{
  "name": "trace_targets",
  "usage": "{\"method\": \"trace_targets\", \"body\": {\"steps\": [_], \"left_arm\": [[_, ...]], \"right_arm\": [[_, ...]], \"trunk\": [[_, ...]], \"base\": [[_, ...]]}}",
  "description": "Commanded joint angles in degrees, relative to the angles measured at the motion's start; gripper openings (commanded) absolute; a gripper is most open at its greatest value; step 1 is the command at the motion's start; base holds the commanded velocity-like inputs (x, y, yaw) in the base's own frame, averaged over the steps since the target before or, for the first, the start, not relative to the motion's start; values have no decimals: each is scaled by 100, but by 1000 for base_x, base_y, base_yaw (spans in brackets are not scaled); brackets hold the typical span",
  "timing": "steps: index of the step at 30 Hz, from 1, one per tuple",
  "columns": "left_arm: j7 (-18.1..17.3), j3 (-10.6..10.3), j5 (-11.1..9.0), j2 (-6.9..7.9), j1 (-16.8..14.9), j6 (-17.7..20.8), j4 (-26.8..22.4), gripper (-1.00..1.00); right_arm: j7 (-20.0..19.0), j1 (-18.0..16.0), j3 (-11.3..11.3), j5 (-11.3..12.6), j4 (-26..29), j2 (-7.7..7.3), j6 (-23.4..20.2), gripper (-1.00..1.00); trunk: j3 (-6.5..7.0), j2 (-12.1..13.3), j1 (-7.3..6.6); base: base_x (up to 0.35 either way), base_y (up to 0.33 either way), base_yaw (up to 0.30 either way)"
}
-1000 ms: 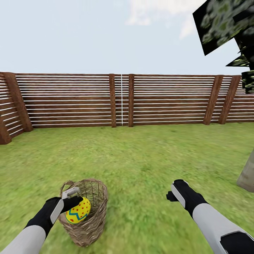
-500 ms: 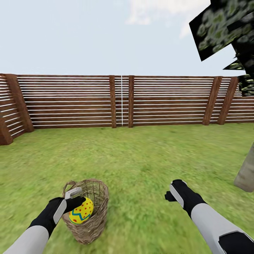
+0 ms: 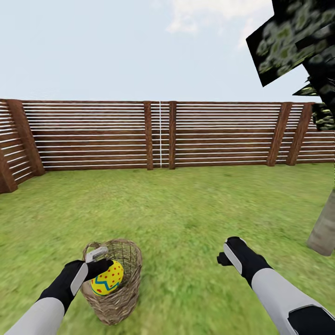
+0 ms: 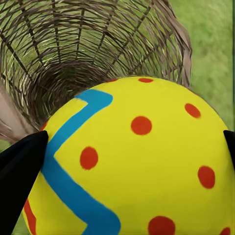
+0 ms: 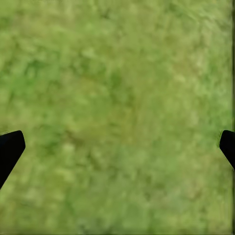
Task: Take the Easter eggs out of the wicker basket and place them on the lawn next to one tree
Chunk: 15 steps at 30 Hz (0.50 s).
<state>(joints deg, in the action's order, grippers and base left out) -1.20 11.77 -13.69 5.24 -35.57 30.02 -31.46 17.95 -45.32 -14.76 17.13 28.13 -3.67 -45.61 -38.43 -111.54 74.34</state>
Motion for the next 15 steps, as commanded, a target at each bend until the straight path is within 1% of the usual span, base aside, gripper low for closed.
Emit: {"method": "trace_targets", "body": {"steps": [1,3,7,15], "left_arm": [[-15,27,-14,-5,-3,39,-9,-100],[-19,21,-15,-11,-3,39,-9,-100],[-21,18,-4,-92,-3,39,-8,-100],[-21,18,-4,-102,-3,42,-7,-100]], "right_arm": [[42,-3,-44,62,8,-9,-19,100],[42,-3,-44,62,8,-8,-19,100],[42,-3,-44,62,8,-6,-19,100],[42,-3,-44,62,8,-2,-19,100]], "trunk": [[12,38,-24],[48,118,-68],[120,279,-156],[264,600,-331]], "base": [[-80,-281,0],[-80,-303,0],[-79,-315,0],[-60,-316,0]]}}
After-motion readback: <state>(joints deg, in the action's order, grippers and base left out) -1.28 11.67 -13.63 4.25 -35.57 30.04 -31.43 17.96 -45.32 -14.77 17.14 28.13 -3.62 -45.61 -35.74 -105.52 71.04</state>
